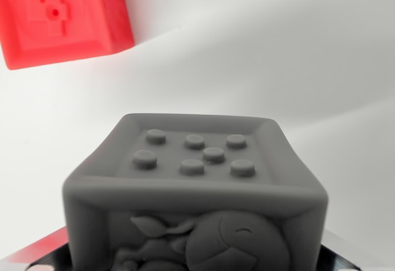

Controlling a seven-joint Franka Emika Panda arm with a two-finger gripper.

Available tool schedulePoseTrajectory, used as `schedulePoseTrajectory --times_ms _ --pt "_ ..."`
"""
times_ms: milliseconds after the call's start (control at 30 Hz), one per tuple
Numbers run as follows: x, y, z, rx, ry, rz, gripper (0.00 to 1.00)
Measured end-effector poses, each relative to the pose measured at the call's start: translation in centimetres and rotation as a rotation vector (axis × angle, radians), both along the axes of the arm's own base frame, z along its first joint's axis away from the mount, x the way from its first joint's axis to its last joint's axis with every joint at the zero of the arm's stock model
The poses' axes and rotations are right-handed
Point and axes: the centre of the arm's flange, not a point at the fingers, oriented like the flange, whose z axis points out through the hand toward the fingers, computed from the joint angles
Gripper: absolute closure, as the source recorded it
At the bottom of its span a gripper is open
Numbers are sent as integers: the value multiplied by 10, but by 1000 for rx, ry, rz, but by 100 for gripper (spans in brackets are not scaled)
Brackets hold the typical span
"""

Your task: Destack cube

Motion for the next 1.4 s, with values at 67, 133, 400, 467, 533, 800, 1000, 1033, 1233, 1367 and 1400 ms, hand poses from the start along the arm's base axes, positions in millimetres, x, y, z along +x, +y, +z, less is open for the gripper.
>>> schedulePoseTrajectory --times_ms 67,133,400,467,533,800,1000,1033,1233,1367,1400 --pt "0 0 -4 0 -5 -4 100" --pt "0 -1 -12 0 -2 -6 100" --pt "-2 0 -37 -1 2 -7 100" --pt "-2 0 -43 0 2 -7 100" --pt "-2 0 -48 0 1 -7 100" --pt "-2 -1 -68 -1 2 -7 100" --pt "-2 -1 -79 -1 2 -7 100" --pt "-2 -1 -81 -1 2 -7 100" --pt "-1 -1 -89 0 1 -7 100" --pt "-2 -1 -93 0 1 -8 100" --pt "-2 -1 -95 0 1 -8 100"
